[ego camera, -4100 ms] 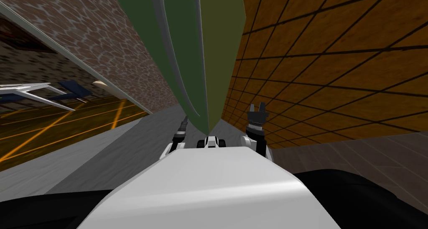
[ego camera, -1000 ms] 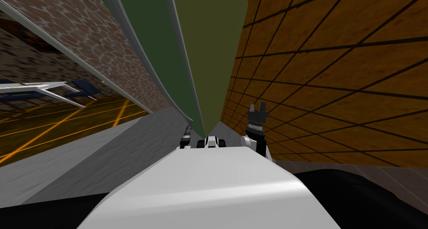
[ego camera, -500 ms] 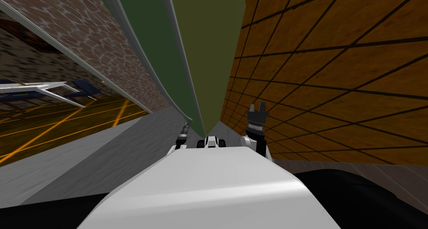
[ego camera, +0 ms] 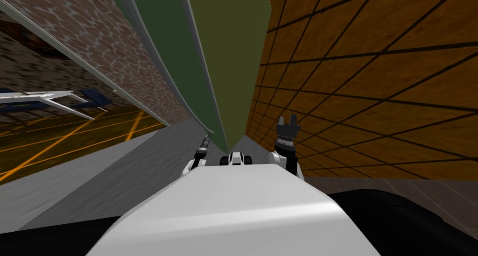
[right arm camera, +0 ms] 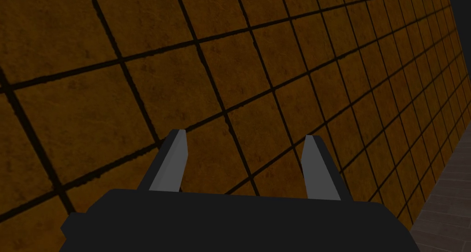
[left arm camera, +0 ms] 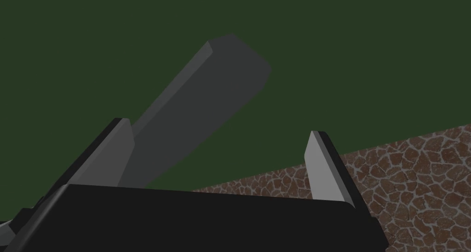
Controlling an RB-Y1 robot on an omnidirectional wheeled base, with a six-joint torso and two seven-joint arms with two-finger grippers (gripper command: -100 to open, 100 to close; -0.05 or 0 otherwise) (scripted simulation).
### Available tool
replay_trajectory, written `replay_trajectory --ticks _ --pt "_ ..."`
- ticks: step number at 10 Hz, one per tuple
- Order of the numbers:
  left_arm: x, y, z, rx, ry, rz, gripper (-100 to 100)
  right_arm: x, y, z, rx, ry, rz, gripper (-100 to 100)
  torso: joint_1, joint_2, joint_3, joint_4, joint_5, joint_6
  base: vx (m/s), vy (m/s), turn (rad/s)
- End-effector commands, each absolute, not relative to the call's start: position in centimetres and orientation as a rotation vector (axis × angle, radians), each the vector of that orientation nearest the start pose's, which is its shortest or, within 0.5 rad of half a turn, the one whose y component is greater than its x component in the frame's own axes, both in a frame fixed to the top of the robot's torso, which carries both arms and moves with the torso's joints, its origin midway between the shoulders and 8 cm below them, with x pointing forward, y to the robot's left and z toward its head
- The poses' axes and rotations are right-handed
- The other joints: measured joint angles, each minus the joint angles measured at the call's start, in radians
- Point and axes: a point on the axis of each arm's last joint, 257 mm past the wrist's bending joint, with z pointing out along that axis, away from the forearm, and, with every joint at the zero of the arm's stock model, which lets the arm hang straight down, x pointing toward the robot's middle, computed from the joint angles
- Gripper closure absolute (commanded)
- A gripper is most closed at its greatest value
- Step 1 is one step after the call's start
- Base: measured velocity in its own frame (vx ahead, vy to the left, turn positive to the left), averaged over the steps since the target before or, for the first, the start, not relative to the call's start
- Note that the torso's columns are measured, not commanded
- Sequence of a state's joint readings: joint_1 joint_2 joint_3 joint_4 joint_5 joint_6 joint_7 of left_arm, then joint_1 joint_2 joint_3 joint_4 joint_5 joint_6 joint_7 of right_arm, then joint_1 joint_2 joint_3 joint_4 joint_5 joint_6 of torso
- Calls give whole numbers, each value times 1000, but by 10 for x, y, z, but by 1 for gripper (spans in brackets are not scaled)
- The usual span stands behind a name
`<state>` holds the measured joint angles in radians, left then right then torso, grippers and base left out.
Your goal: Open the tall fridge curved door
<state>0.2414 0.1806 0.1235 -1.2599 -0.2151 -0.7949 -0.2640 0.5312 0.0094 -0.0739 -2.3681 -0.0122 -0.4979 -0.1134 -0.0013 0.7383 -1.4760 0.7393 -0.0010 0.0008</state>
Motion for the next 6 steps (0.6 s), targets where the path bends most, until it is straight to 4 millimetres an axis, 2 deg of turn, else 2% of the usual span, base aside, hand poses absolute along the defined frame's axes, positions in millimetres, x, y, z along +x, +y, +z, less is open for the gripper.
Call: replay_trajectory --ticks 1,6 --pt "425 332 -272 -568 1280 -775 -100 318 -303 54 649 527 1344 0 -1 0 0 1 -1 1 -40 -41 0" --pt "443 346 -253 -564 1306 -727 -100 318 -303 54 649 527 1344 0 2 0 0 -1 1 -1 -30 -41 -10"
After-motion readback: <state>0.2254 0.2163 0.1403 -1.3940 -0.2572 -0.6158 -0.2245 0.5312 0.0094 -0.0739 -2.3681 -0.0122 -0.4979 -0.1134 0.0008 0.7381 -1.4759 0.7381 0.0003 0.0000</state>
